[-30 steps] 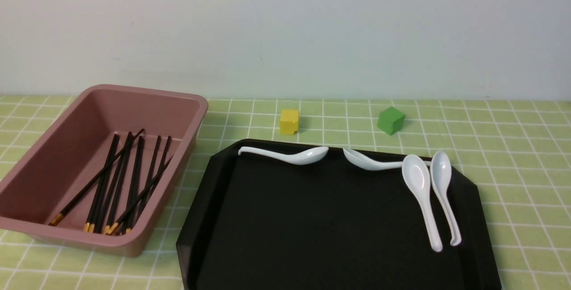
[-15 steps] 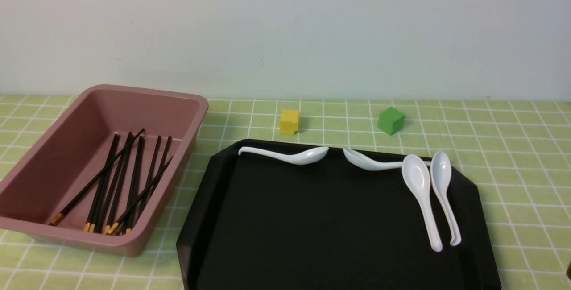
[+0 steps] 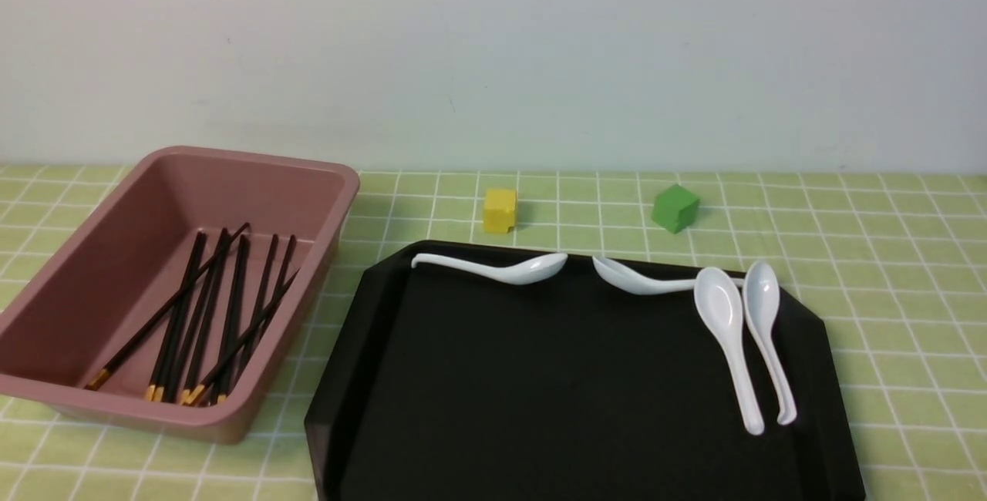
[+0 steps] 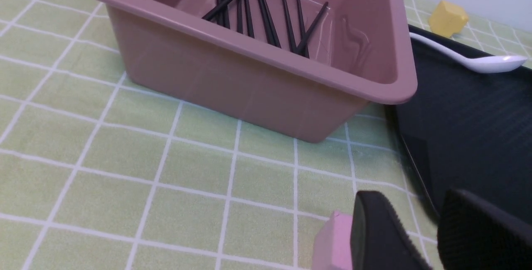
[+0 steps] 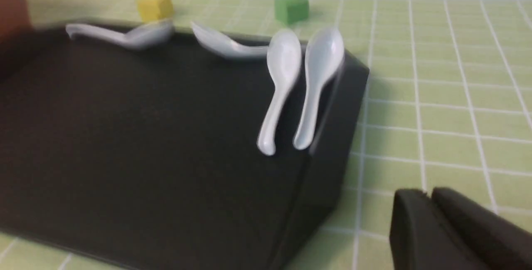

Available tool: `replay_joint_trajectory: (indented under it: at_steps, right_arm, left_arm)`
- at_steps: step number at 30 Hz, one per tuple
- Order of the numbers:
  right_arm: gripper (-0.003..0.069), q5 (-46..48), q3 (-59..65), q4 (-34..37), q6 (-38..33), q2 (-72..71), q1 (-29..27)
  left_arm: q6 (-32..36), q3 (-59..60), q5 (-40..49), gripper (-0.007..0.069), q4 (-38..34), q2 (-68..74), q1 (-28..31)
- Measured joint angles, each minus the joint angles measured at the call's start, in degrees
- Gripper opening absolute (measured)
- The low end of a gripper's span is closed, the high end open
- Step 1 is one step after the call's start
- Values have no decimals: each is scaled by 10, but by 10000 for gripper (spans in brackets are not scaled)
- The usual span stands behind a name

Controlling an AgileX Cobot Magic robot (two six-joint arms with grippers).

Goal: On green tablecloth take chopsticks from black tray and put them in box.

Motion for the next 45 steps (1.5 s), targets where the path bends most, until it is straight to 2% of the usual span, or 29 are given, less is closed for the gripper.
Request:
replay_joint_trajectory:
  at_steps: [6, 45]
  right_arm:
    - [83, 7, -1, 2, 0, 0, -15]
    - [111, 9, -2, 4, 0, 0, -17]
  left_arm:
    - [0, 0, 1, 238, 0, 0, 0]
    - [0, 0, 0, 238, 0, 0, 0]
